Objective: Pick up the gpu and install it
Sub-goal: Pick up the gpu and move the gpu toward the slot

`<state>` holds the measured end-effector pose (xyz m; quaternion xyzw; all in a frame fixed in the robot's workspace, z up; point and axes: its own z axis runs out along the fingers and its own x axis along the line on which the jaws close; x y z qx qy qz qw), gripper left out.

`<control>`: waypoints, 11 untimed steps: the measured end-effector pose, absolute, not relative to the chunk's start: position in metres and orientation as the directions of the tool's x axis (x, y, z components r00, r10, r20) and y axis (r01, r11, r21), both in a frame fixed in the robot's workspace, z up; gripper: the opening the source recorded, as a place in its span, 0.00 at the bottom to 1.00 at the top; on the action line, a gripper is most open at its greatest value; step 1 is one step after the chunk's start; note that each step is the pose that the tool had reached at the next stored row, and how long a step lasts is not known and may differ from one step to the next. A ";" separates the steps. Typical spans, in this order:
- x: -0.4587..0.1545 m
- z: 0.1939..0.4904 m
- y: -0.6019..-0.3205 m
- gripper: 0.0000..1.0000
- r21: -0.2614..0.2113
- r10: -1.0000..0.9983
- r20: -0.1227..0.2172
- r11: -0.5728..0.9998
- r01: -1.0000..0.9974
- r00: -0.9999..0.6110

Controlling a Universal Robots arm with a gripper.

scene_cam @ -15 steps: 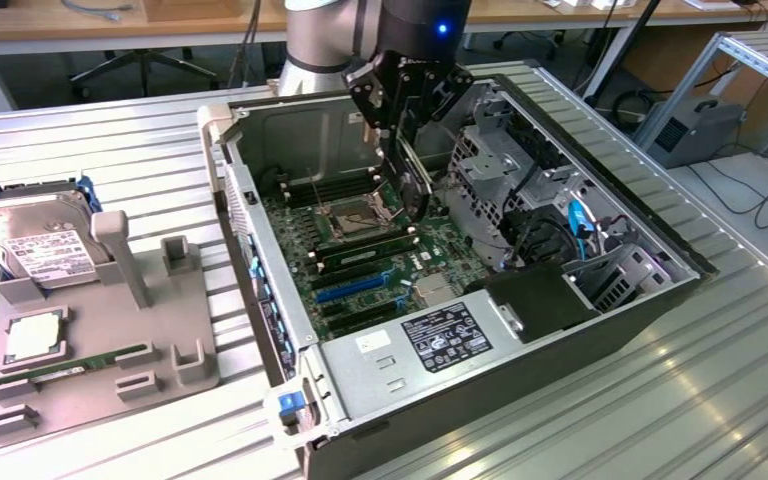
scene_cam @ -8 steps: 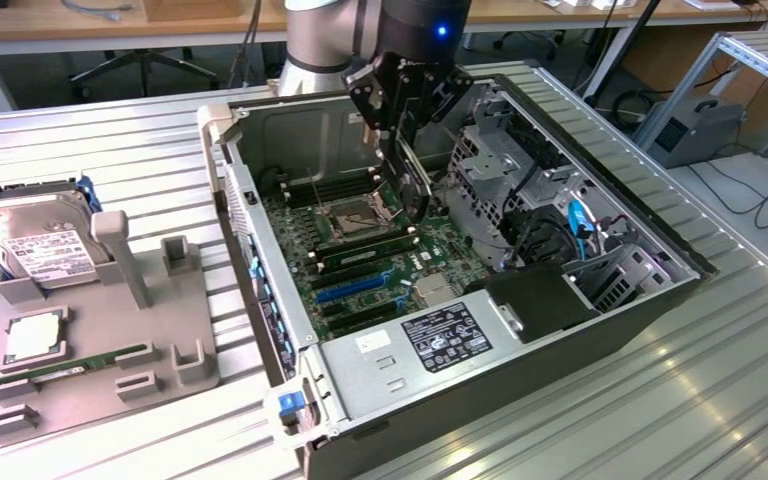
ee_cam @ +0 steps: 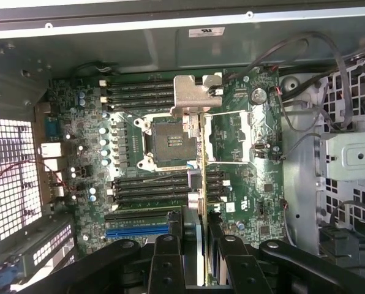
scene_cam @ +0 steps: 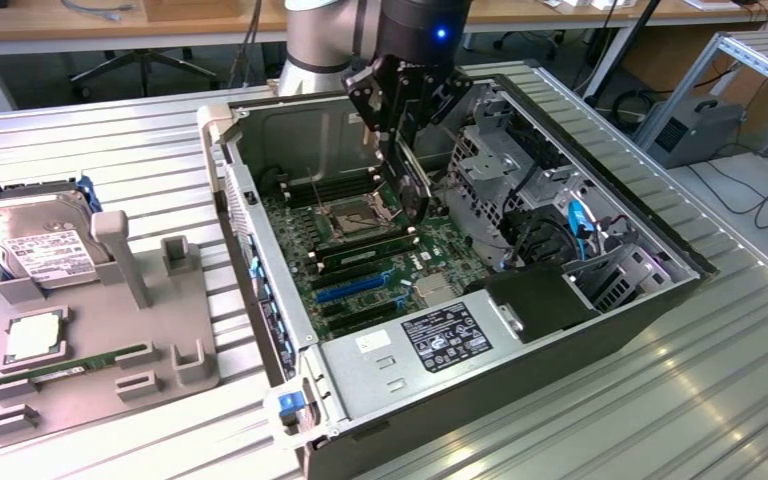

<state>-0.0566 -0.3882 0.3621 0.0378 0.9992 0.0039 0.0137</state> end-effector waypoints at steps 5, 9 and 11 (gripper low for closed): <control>-0.057 0.361 -0.388 0.27 0.009 0.076 -0.027 0.997 0.075 -0.997; -0.057 0.360 -0.388 0.27 0.009 0.076 -0.027 0.997 0.075 -0.997; -0.057 0.359 -0.388 0.27 0.009 0.076 -0.027 0.997 0.075 -0.997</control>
